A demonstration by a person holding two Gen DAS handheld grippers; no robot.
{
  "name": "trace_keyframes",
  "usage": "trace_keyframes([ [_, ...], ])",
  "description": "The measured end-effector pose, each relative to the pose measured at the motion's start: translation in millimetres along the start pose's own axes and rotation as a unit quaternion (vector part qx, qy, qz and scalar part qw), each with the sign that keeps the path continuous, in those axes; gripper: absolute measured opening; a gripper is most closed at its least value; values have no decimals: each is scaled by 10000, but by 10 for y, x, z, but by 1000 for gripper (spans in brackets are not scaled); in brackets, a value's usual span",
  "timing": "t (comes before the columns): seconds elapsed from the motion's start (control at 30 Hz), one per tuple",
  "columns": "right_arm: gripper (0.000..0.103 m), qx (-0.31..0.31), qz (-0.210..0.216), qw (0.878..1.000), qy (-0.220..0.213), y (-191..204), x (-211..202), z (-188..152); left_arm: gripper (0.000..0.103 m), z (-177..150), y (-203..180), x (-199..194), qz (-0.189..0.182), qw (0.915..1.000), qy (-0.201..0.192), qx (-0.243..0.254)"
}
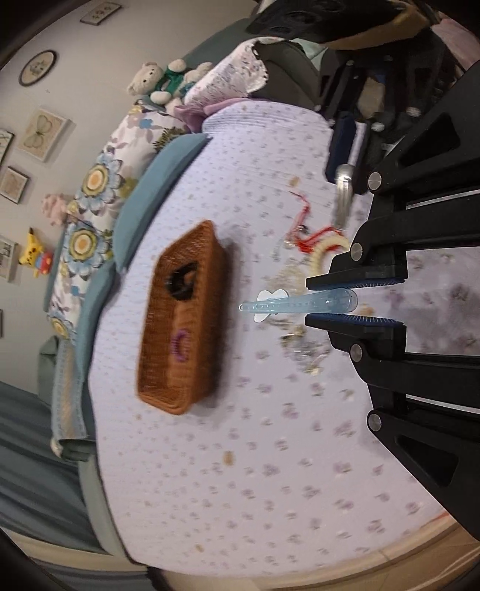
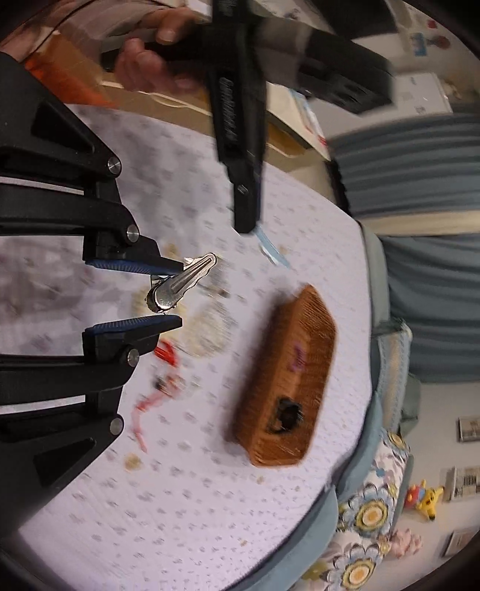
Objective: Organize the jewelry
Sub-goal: 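Lower both clips into the wicker basket and open both tools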
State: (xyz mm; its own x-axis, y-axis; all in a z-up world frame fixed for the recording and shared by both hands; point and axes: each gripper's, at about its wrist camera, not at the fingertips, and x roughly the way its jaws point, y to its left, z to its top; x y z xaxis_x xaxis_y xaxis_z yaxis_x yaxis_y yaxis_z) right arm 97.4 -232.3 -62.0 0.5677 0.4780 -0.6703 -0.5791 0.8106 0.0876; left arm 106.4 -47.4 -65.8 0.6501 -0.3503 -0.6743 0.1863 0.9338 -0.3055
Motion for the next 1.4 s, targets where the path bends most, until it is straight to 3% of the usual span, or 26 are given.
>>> trace_keyframes([
  [0.17,25,492,-280,9983,-166,-344,117,444,12,370,20,-2,-5,9997,-243,96],
  [0.33,25,1060,-471,9932,-136,-768,497,927,12,795,103,182,9,9991,-391,130],
  [0.53,25,1641,-529,9850,80,-1180,1104,1405,12,1328,317,670,-7,9995,-304,85],
  [0.7,25,1818,-475,9816,332,-1396,1715,1767,12,1626,482,1231,153,9998,-4,82],
  [0.83,25,1806,-422,9806,630,-1439,2117,1914,12,1698,592,1618,175,9995,275,20],
  [1.03,25,1860,-421,9762,1031,-1506,2554,1941,12,1656,679,1882,188,9988,446,-6],
  [1.4,25,1932,-513,9701,1376,-1524,2800,1876,12,1583,698,2051,232,9977,637,-30],
])
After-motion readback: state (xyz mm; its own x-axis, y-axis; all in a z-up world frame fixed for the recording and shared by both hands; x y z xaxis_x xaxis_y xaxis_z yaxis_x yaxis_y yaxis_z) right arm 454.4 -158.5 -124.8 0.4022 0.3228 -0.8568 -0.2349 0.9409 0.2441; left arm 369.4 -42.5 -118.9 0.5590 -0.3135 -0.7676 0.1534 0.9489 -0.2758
